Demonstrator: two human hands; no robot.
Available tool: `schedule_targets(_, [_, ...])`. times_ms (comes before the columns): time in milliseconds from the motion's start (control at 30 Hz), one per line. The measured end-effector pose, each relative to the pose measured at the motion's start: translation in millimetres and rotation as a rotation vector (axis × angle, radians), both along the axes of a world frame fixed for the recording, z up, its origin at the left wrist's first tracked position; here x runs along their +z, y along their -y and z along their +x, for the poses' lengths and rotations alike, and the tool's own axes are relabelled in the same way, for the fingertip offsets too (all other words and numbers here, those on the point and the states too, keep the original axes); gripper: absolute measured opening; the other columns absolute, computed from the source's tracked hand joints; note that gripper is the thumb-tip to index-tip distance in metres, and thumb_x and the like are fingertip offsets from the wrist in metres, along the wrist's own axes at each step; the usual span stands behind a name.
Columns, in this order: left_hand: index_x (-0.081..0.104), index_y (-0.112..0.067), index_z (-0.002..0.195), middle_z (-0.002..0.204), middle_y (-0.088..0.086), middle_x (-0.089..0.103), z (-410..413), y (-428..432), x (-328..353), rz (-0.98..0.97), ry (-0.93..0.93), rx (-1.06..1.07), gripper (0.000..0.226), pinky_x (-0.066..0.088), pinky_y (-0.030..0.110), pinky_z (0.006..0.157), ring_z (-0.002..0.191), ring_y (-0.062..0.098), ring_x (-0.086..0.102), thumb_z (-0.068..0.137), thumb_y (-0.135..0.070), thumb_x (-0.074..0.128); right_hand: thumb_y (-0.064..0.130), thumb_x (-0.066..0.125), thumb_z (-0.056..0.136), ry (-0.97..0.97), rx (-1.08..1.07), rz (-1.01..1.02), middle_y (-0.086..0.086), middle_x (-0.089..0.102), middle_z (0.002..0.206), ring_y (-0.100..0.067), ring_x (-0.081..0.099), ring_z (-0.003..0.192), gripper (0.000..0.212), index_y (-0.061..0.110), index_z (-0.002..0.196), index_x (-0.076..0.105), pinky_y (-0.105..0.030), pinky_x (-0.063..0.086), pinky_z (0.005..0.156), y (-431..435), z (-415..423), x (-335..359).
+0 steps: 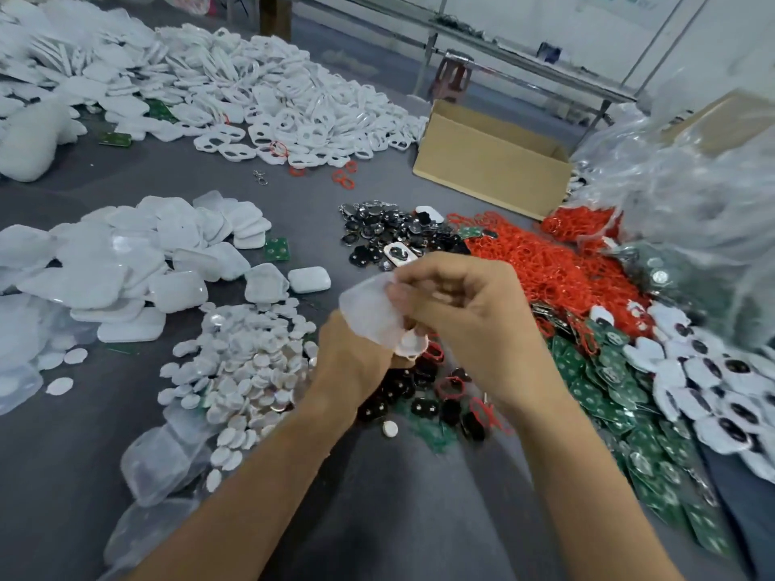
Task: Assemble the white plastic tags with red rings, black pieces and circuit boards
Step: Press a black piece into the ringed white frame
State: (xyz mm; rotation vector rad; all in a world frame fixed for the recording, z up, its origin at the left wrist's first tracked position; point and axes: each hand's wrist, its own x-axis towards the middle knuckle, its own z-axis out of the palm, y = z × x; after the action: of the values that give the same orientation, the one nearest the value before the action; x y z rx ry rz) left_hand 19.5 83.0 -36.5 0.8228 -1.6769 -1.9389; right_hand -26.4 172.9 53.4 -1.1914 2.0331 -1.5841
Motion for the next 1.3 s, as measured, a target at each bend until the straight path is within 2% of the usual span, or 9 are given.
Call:
schedule_targets(200, [0.064, -0.011, 0.084, 0.071, 0.004, 0.075, -1.3, 6.5, -7.7, 0.052, -0.046, 0.083, 0.007, 0.054, 0.023, 0.049, 0.056, 0.021, 0.072, 0.091, -0.008, 0.065, 0.002, 0.065, 0.088, 0.042, -0.286, 0.106, -0.014, 0.064, 0.064, -0.015, 0.056, 0.055, 0.005, 0.001, 0.085, 0.069, -0.027, 0.048, 0.057, -63.1, -45.4, -35.1])
schedule_targets(267, [0.064, -0.010, 0.087, 0.072, 0.002, 0.075, -1.2, 7.1, -6.7, 0.049, -0.032, 0.089, 0.005, 0.057, 0.024, 0.052, 0.057, 0.021, 0.072, 0.091, -0.008, 0.065, 0.004, 0.064, 0.089, -0.042, -0.368, 0.263, -0.008, 0.062, 0.060, -0.015, 0.058, 0.055, 0.010, 0.007, 0.081, 0.069, -0.032, 0.049, 0.063, -71.6, -58.3, -53.5])
schedule_targets(333, [0.064, -0.010, 0.087, 0.071, 0.000, 0.075, -1.6, 8.0, -6.7, 0.054, -0.036, 0.087, 0.005, 0.059, 0.024, 0.053, 0.058, 0.021, 0.072, 0.092, -0.007, 0.064, 0.007, 0.067, 0.087, -0.183, -0.448, 0.371, 0.000, 0.064, 0.062, -0.015, 0.060, 0.058, 0.013, 0.013, 0.076, 0.069, -0.027, 0.047, 0.065, -74.5, -63.7, -68.6])
schedule_targets(500, [0.065, -0.010, 0.087, 0.073, 0.003, 0.074, -2.4, 6.9, -8.9, 0.049, -0.038, 0.061, 0.005, 0.057, 0.023, 0.052, 0.062, 0.022, 0.073, 0.090, -0.006, 0.066, 0.010, 0.069, 0.084, -0.426, -0.554, 0.323, 0.005, 0.069, 0.076, -0.013, 0.064, 0.072, 0.008, 0.015, 0.079, 0.073, -0.031, 0.050, 0.071, -75.2, -61.6, -74.3])
schedule_targets(567, [0.065, -0.010, 0.087, 0.071, 0.002, 0.074, -2.3, 6.0, -7.9, 0.052, -0.037, 0.048, 0.005, 0.057, 0.024, 0.052, 0.060, 0.024, 0.073, 0.091, -0.006, 0.066, 0.009, 0.067, 0.087, -0.254, -0.530, 0.183, 0.007, 0.068, 0.069, -0.009, 0.062, 0.061, 0.009, 0.015, 0.082, 0.072, -0.026, 0.048, 0.062, -71.3, -58.6, -67.2])
schedule_targets(733, [0.064, -0.012, 0.084, 0.067, 0.000, 0.073, -0.7, 4.4, -5.5, 0.014, -0.010, 0.021, 0.007, 0.058, 0.032, 0.051, 0.046, 0.019, 0.066, 0.090, -0.011, 0.068, -0.001, 0.054, 0.094, 0.173, -0.237, -0.077, -0.012, 0.063, 0.065, -0.015, 0.056, 0.048, 0.011, -0.006, 0.094, 0.065, -0.022, 0.043, 0.045, -50.5, -47.7, -49.0])
schedule_targets(900, [0.063, -0.010, 0.084, 0.062, 0.000, 0.071, 0.1, 4.9, -1.9, 0.041, -0.024, 0.031, 0.008, 0.060, 0.036, 0.056, 0.048, 0.018, 0.066, 0.091, -0.007, 0.065, 0.000, 0.054, 0.094, 0.288, -0.112, -0.073, -0.006, 0.065, 0.060, -0.012, 0.056, 0.050, 0.015, 0.003, 0.096, 0.068, -0.019, 0.048, 0.049, -35.5, -49.4, -41.3])
schedule_targets(1067, [0.064, -0.004, 0.090, 0.068, 0.005, 0.071, -0.5, 3.7, 1.4, 0.111, -0.044, 0.019, 0.004, 0.059, 0.029, 0.051, 0.058, 0.021, 0.071, 0.092, -0.007, 0.065, 0.000, 0.061, 0.089, 0.421, -0.126, -0.133, -0.013, 0.072, 0.070, -0.019, 0.068, 0.060, 0.005, 0.000, 0.093, 0.064, -0.023, 0.055, 0.058, -33.1, -52.8, -40.4])
schedule_targets(1300, [0.064, -0.003, 0.097, 0.077, 0.008, 0.074, -1.1, 2.2, 2.5, 0.229, -0.042, -0.004, 0.010, 0.062, 0.036, 0.069, 0.062, 0.023, 0.072, 0.095, -0.011, 0.060, -0.002, 0.061, 0.087, 0.549, -0.172, -0.156, -0.014, 0.069, 0.074, -0.021, 0.070, 0.066, 0.002, 0.000, 0.087, 0.060, -0.022, 0.055, 0.060, -23.3, -39.4, -46.8])
